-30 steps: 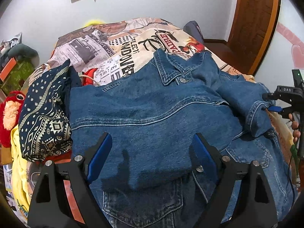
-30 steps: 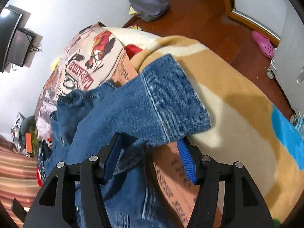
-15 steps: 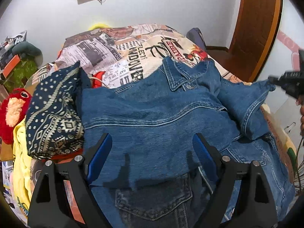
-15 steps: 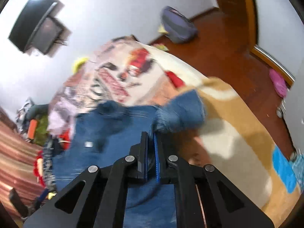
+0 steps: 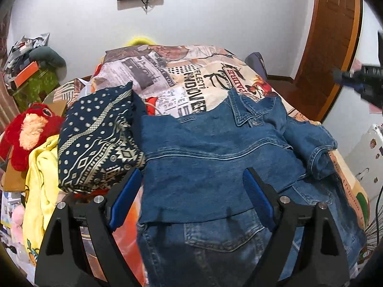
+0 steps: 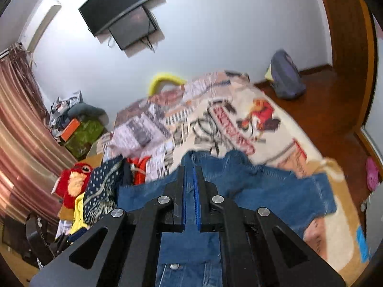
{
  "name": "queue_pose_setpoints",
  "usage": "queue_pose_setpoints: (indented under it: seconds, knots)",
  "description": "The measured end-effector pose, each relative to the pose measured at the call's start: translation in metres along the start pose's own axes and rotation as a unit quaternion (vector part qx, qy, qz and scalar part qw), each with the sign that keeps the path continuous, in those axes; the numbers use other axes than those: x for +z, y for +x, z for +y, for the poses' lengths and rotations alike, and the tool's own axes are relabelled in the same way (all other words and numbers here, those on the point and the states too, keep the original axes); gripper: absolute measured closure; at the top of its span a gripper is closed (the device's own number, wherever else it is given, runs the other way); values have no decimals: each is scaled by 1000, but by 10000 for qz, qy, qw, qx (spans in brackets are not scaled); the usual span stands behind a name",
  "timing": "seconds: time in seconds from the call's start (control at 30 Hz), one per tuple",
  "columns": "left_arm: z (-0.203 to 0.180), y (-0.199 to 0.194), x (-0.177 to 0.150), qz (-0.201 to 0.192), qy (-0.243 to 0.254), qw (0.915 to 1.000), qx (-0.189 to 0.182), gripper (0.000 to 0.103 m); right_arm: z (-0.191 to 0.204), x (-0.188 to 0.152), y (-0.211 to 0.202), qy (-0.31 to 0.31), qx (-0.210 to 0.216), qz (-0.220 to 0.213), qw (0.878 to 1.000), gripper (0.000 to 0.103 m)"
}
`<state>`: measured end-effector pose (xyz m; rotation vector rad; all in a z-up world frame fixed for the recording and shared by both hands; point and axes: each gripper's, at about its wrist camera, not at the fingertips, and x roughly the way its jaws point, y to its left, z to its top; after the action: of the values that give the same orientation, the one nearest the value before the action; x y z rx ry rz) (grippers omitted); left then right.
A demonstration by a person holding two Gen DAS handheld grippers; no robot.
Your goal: Fold large clothes
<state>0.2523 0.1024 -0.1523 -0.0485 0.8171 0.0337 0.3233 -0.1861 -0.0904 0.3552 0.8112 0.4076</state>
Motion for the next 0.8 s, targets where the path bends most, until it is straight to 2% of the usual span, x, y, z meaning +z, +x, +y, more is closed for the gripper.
queue_pose_setpoints:
  seconds: [0.07, 0.13, 0.27, 0.4, 0.53, 0.67, 0.8]
  knots:
    - [4, 1, -1, 9, -1, 10000, 41, 16, -13, -4, 9, 174, -154, 224, 9995, 71]
    - [6, 2, -2, 27, -21, 10000, 57, 16, -36, -13, 11, 339, -445, 360, 9978, 61]
    - [4, 11, -3, 96, -99, 9999, 35, 16, -84, -28, 14, 786, -779, 727, 9912, 60]
    - [-6, 22, -1, 209, -114, 9997, -39, 16, -141, -48, 16, 1626, -933, 1021, 9769, 60]
    - [-22, 33, 1, 300, 25, 9995, -51, 16, -182, -65, 23, 2250, -1063, 1169, 9615, 60]
    - [-33, 43, 0, 389, 97, 9992, -27, 16, -201, -70, 34, 2626, -901, 1183, 9534, 60]
    - [-38, 53, -1, 515, 117, 9986, -6, 16, -204, -66, 44, 2762, -767, 1033, 9524, 60]
